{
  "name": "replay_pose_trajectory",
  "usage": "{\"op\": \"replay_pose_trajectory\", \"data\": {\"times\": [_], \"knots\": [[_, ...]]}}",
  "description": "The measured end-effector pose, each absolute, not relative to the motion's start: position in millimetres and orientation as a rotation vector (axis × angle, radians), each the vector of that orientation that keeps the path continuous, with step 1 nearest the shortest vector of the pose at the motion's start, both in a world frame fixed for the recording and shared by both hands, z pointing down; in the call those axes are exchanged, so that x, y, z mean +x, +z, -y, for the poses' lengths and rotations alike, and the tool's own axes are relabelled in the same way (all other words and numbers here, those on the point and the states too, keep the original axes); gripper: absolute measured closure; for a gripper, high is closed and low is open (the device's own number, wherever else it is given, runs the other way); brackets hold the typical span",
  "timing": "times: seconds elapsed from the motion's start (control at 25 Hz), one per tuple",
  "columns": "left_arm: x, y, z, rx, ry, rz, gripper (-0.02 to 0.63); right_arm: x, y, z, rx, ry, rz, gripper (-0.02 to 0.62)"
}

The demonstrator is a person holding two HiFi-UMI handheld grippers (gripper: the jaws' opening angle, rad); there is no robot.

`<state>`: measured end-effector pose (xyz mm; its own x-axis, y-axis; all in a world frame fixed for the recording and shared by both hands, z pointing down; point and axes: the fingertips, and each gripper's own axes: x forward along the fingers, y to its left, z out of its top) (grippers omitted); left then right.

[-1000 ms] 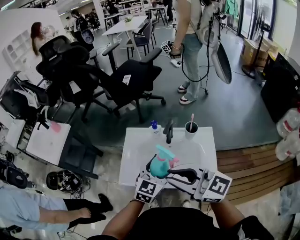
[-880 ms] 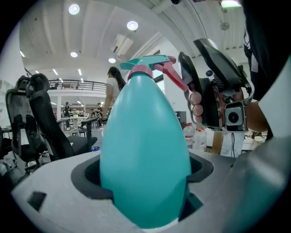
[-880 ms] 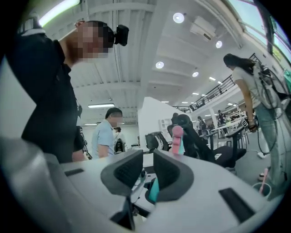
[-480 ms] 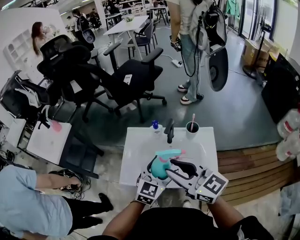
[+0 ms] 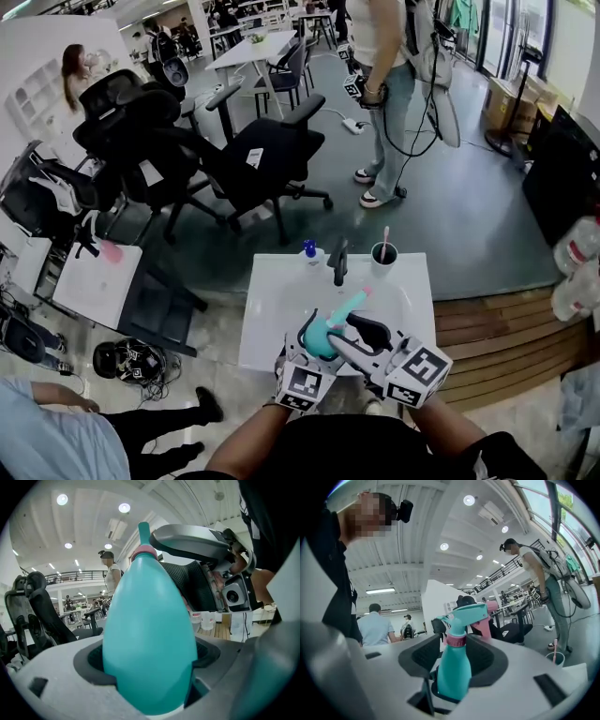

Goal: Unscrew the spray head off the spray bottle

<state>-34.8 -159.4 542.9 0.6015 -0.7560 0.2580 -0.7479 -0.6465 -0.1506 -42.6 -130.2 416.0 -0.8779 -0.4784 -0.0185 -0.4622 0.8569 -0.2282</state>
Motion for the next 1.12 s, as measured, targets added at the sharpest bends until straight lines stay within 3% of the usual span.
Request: {"op": "replay_pose_trajectory", "data": {"times": [0.32,0.44,1.12], "knots": [[-32,545,159,-2.752,-0.508,-1.295,0.143,-42,414,134,-0.773,-0.370,-2.918,0.423],[-30,548,156,-2.754,-0.518,-1.286,0.143,-40,413,135,-0.777,-0.373,-2.910,0.456],[-21,540,148,-2.817,-0.444,-1.197,0.143,-37,402,128,-0.701,-0.160,-2.978,0.460]]}}
